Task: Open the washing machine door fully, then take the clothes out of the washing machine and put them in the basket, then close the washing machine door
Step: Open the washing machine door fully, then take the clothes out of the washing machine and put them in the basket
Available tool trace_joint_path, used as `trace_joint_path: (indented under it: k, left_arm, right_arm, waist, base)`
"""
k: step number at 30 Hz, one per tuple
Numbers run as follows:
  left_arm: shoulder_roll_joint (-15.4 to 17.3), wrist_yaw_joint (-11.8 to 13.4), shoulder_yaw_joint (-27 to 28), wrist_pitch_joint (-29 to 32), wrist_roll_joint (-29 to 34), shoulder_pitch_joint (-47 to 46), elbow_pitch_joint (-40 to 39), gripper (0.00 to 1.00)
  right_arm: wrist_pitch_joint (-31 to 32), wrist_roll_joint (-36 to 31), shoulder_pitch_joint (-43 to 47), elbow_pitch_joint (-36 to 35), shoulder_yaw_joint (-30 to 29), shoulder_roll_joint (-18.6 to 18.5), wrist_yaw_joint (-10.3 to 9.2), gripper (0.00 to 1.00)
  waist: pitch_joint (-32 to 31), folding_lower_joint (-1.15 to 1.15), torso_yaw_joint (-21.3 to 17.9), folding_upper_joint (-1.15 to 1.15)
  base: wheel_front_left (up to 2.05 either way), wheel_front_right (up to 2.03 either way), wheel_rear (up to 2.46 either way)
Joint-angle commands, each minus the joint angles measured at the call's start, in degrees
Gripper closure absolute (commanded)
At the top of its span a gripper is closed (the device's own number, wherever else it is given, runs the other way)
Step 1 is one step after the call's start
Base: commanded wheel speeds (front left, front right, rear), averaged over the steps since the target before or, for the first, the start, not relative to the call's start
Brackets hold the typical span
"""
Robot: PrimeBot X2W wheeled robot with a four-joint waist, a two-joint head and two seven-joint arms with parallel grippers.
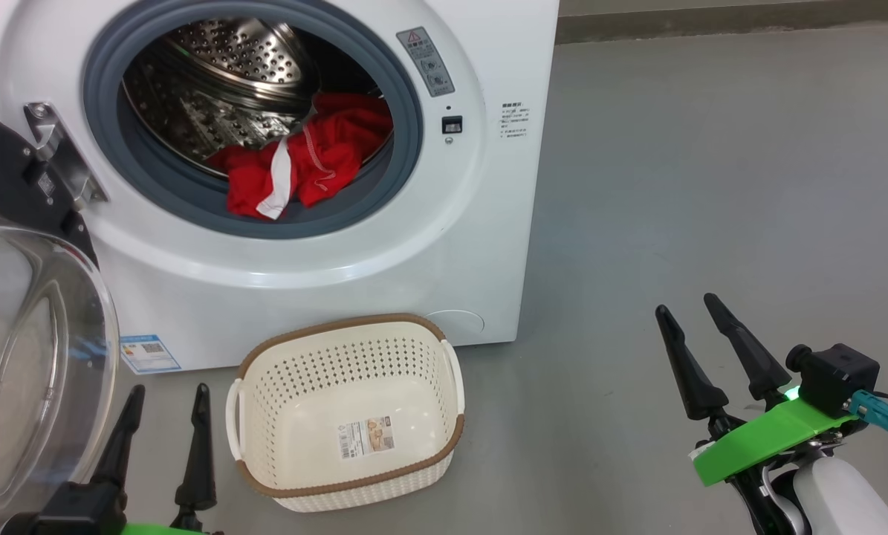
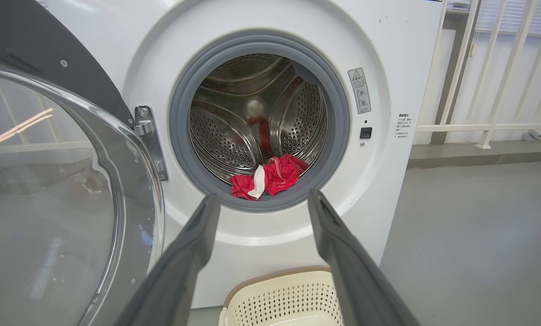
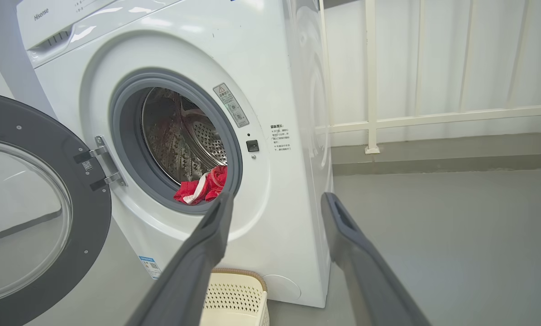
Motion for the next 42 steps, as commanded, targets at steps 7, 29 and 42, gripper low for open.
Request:
trace_joint_path:
  k: [7, 29, 42]
  left_arm:
    - [0.01, -1.05, 2.86, -0.71, 1.22, -0.97, -1.12, 0.00]
    - [-1.26, -2.71, 3.92, -0.71, 2.40, -1.21, -0.07, 0.00]
    - [-1.55, -3.09, 4.61, -0.71, 2.27, -1.86, 0.19, 0.00]
  right_arm:
    - [-0.69, -0.21, -0.55, -1.28, 0.67, -0.26, 0.09, 0.00]
    - [-0.69, 0.00, -0.08, -1.47, 0.89, -0.20, 0.09, 0.00]
    - [-0.69, -0.08, -0.16, -1.72, 0.47, 0.16, 0.09, 0.00]
  waist:
    - [-0.06, 0.00, -0.04, 0.00]
    - [0.22, 0.00, 0.11, 0.00]
    - [0.93, 0.00, 0.31, 0.00]
  base:
    - [0.00, 0.00, 0.00]
    - [0.60, -0.60, 0.00]
    - [1.34, -1.34, 0.00]
